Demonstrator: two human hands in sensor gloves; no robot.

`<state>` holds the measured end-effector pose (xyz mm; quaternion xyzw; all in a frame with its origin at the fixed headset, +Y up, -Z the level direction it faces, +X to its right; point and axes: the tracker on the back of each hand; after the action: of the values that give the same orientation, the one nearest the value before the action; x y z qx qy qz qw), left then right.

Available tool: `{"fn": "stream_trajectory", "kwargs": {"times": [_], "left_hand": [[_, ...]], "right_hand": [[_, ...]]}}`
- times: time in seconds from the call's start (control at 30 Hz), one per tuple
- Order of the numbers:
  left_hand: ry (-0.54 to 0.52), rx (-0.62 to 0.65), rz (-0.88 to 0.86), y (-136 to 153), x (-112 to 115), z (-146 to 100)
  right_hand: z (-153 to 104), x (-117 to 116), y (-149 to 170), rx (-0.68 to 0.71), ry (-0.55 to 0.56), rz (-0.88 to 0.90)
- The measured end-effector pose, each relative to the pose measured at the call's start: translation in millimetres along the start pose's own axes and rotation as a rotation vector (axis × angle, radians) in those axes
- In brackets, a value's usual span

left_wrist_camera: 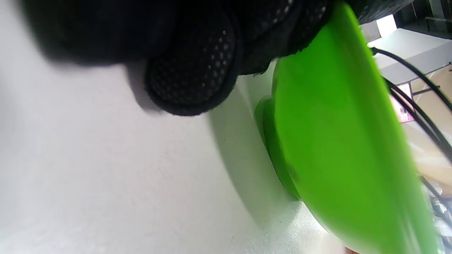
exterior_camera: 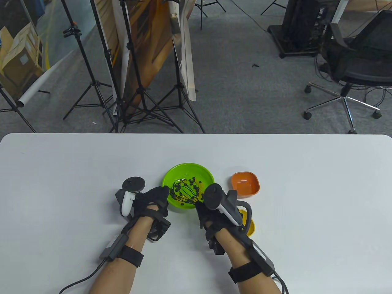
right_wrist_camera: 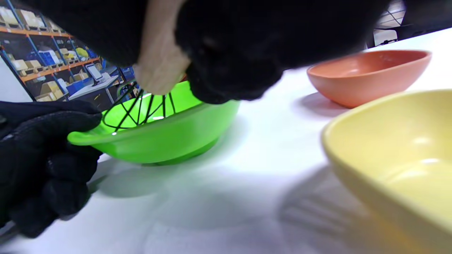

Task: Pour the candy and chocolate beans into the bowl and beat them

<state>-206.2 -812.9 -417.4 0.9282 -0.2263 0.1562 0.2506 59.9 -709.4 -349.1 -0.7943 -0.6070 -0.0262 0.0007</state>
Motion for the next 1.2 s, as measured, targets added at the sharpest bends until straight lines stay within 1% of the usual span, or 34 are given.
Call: {"fn": "stream_trajectory", "kwargs": {"times": [0.13,0.2,0.3,0.4,0.63,0.77,0.87,1.03,1.13,1.2], "left_hand": [[0.003,-0.003,-0.009,1,0,0],[0.004,-0.001,-0.008,1,0,0],[0.007,0.001,-0.009,1,0,0],[0.008,0.001,-0.010,1,0,0],[0.008,0.002,-0.011,1,0,0],[0.009,0.001,-0.012,1,0,0],[0.011,-0.001,-0.014,1,0,1],[0.012,-0.002,-0.017,1,0,0],[0.012,-0.002,-0.019,1,0,1],[0.011,-0.003,-0.020,1,0,0]], "right_hand": [[-4,12,4,0.009,0.010,-0.050],[-4,16,6,-0.008,0.002,-0.055],[-1,23,11,-0.034,0.024,-0.102],[5,24,17,-0.070,0.040,-0.113],[20,14,26,-0.140,0.076,-0.082],[27,8,24,-0.158,0.085,-0.058],[29,2,19,-0.146,0.092,-0.035],[26,-10,2,-0.115,0.063,-0.009],[20,-12,-3,-0.069,0.015,0.032],[14,-9,-4,-0.053,0.005,0.041]]}}
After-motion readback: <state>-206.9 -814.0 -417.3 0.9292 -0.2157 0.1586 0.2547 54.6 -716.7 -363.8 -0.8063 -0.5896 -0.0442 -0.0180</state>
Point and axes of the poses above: the tracker on the back of each hand, its own y axis roughly to the little-finger side, its own z axis roughly from the wrist to the fingertips, x = y × z, and after that the axes turned 9 degrees about y, right-handed
